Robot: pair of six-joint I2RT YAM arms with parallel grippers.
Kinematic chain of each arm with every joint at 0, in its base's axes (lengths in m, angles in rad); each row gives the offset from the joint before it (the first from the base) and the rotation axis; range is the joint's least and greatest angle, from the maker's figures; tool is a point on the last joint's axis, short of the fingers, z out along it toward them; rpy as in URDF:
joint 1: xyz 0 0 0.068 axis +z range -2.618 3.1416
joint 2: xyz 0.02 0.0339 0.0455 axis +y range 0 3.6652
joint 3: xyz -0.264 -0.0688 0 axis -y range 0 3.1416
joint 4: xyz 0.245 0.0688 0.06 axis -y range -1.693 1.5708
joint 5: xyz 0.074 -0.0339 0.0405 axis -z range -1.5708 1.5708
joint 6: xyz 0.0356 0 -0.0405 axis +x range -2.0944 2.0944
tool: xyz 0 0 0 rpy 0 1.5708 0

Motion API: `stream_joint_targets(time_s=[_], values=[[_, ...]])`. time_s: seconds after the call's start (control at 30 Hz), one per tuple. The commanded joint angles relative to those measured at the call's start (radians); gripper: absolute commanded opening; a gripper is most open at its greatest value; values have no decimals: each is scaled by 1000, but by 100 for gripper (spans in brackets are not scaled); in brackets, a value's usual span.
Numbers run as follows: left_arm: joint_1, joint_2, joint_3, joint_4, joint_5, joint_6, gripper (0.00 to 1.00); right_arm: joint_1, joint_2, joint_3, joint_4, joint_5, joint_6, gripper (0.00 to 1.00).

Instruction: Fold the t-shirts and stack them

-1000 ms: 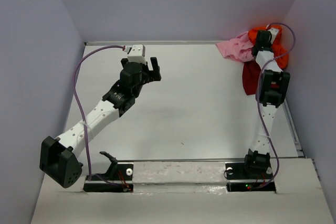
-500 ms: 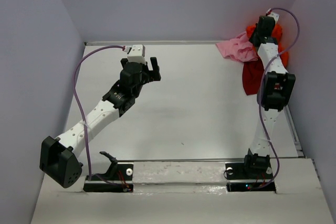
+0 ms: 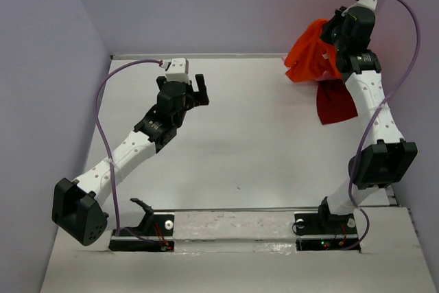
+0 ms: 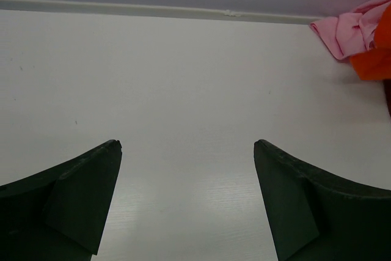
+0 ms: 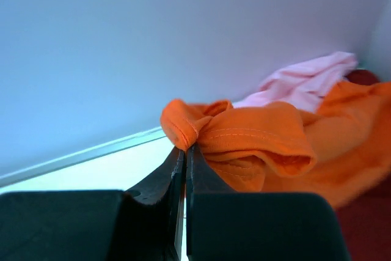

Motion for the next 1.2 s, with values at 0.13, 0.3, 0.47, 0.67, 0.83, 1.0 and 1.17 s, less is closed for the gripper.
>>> stream_joint_targets(time_s=[0.13, 0.3, 0.47, 0.67, 0.83, 1.0, 1.17], values=[[-6, -19, 14, 54, -71, 26, 99, 247, -160, -184, 58, -86, 13, 0], [-6, -22, 20, 50, -76, 24, 99, 442, -203, -241, 30, -65, -50, 0], [-6, -52, 14, 53, -125, 30, 99, 666, -201, -225, -7, -17, -76, 0], [-4, -70, 9, 54, -178, 32, 99, 849, -100, -94, -81, 76, -106, 0], [-4, -98, -3, 65, -220, 41, 99, 849, -119, -158, -71, 188, -79, 0], [-4, -96, 3, 59, -218, 44, 99, 849, -128, -267, -73, 513, -154, 0], [-6, -98, 7, 54, -203, 44, 99, 849, -114, -365, -55, 690, -184, 0]])
